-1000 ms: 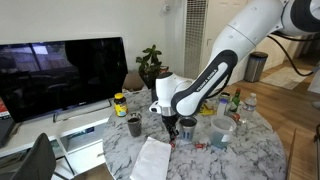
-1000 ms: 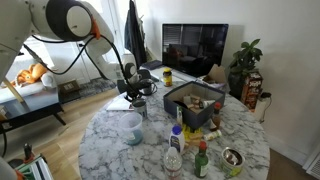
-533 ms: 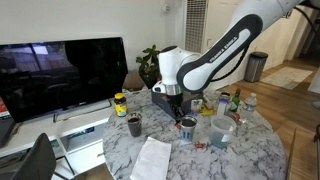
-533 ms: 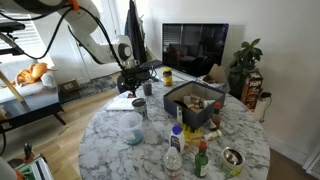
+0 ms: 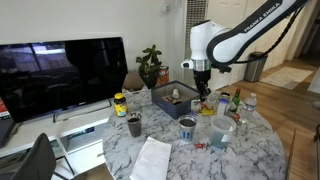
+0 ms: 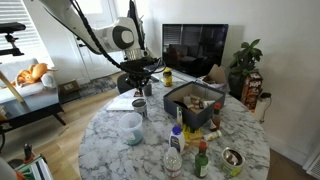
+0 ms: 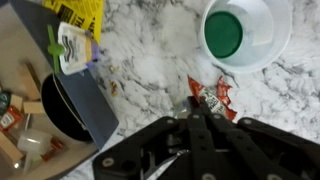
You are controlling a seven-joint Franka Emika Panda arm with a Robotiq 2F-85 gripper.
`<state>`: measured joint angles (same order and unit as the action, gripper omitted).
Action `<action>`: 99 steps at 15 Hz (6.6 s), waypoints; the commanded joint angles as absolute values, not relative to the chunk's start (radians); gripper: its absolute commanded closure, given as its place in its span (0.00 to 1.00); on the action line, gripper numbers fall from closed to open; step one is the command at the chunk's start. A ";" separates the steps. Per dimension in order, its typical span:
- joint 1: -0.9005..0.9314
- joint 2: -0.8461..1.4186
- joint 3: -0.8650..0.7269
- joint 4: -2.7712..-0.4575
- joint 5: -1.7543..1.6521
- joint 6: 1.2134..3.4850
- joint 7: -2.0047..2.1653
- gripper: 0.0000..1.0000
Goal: Pick up the metallic cup and pour its content on the table, pick up the two red sachet and put it in the frost cup one at a time
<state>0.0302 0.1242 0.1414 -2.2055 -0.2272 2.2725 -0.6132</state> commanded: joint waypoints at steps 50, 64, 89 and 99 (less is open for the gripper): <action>0.073 0.502 0.229 -2.233 0.036 2.387 -0.830 0.00; 0.041 0.619 0.187 -2.190 -0.033 2.605 -0.767 0.22; 0.017 0.316 0.233 -2.344 -0.104 2.436 -0.786 0.99; 0.033 -0.076 0.158 -2.531 0.018 2.415 -0.822 0.99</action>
